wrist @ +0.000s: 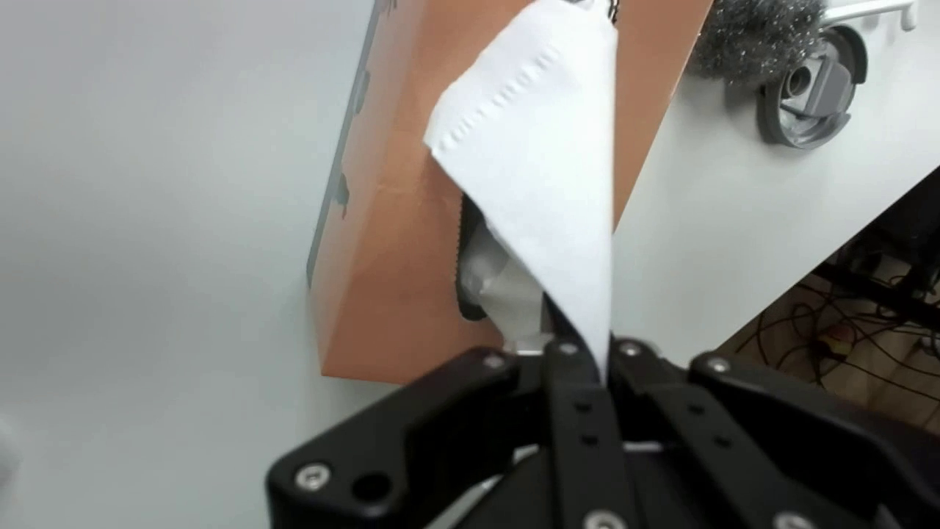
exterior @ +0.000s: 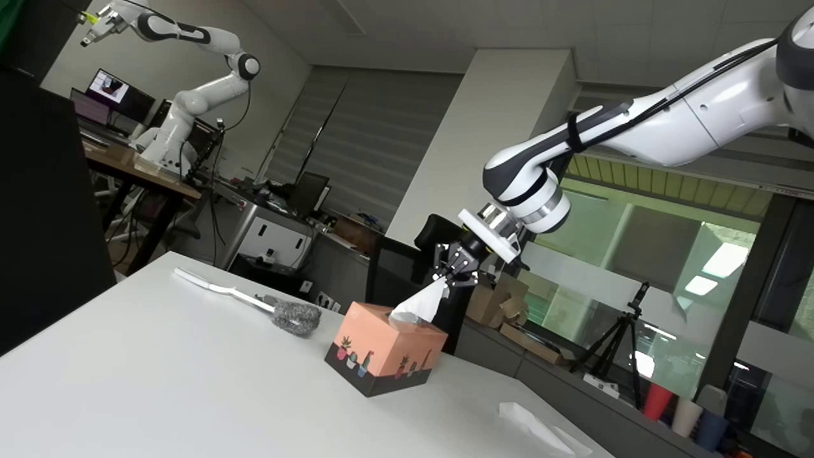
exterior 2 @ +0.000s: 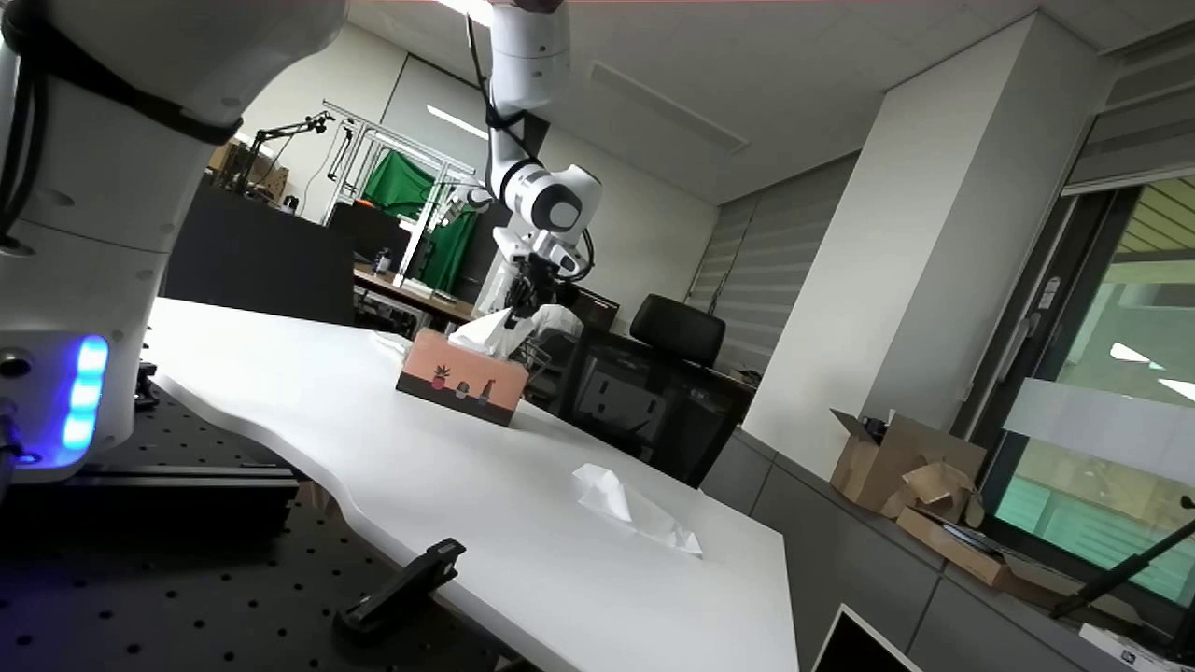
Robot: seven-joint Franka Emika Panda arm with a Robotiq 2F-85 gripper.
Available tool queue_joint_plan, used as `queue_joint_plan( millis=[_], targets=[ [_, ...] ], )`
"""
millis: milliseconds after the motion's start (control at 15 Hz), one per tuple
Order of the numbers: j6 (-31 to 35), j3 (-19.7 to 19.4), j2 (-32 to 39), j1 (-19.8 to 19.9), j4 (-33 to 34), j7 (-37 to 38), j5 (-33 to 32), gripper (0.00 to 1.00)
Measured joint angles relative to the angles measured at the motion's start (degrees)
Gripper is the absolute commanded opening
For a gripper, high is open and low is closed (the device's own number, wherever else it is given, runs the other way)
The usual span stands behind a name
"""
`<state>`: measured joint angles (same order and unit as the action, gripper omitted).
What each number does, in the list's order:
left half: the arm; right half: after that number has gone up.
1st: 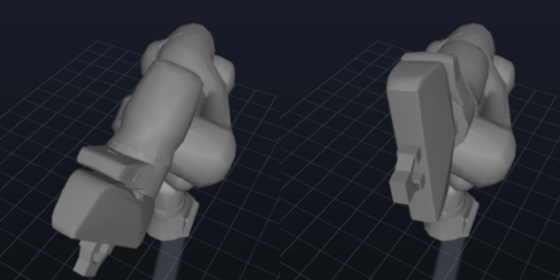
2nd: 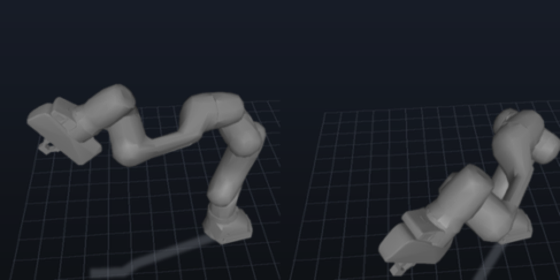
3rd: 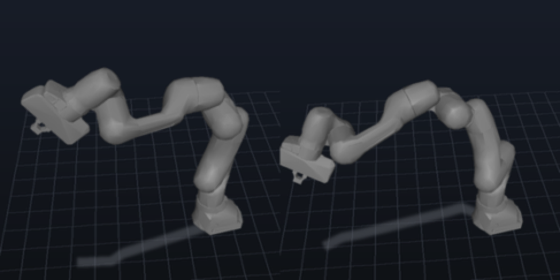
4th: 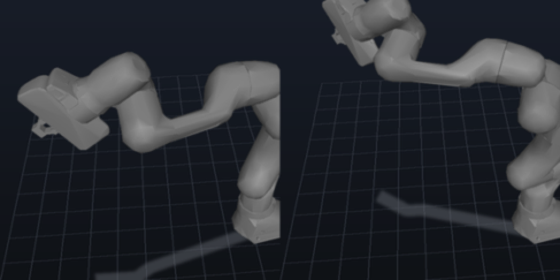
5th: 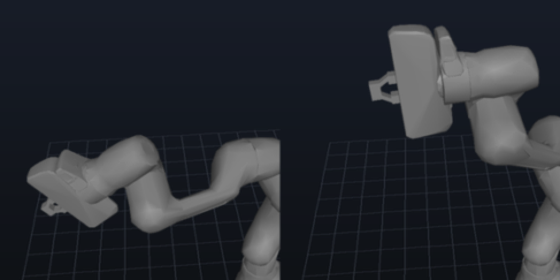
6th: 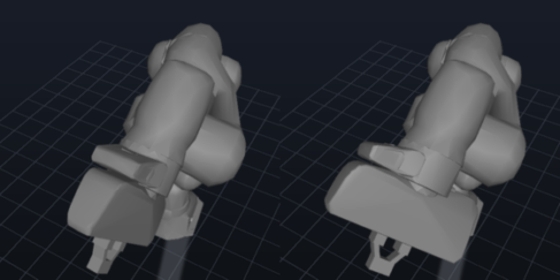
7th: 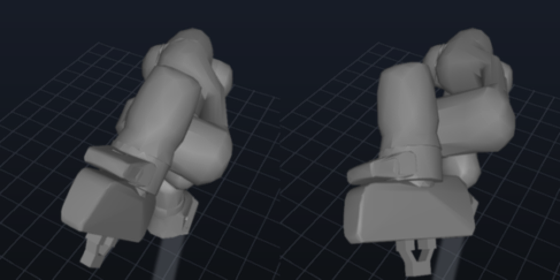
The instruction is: Take a tissue from the box and place it on the table
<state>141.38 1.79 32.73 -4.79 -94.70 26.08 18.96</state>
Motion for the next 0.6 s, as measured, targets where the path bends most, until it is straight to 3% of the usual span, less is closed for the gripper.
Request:
queue_joint_plan(
  millis=[267, 600],
  targets=[
    [-5.25, -0.51, -1.45, 0.08, 2.69, -0.05, -0.63, 0.0],
    [-7.05, -3.26, -7.08, 0.23, 3.43, 0.01, -4.59, 0.0]
  ],
)
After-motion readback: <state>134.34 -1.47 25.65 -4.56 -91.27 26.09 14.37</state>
